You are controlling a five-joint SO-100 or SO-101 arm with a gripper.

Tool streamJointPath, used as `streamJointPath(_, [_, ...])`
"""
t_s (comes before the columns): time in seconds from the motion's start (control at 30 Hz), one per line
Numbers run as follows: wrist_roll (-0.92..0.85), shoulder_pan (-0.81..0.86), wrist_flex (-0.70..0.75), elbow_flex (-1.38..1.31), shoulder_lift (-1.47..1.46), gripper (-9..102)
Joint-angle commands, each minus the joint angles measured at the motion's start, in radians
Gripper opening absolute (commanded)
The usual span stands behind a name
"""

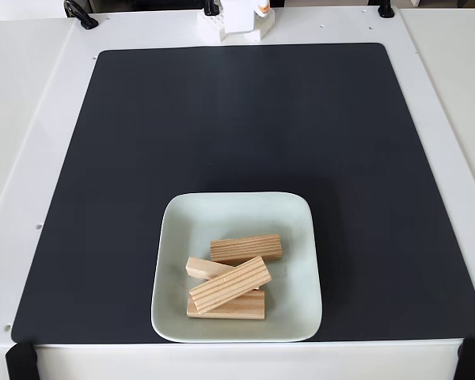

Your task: Pick up the wooden block and place them on the plate.

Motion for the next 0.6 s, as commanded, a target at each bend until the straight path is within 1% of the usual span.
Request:
streamJointPath(0.0, [0.002, 0.000, -0.018, 0.086, 0.006, -1])
streamJointPath(0.1, [-0.006, 0.005, -0.015, 0.195, 0.014, -1])
streamJointPath(0.3, [0.005, -0.011, 0.225, 0.190, 0.014, 0])
streamJointPath(0.37, [0.005, -0.006, 0.285, 0.183, 0.015, 0])
streamJointPath(0.57, [0.005, -0.009, 0.287, 0.181, 0.015, 0])
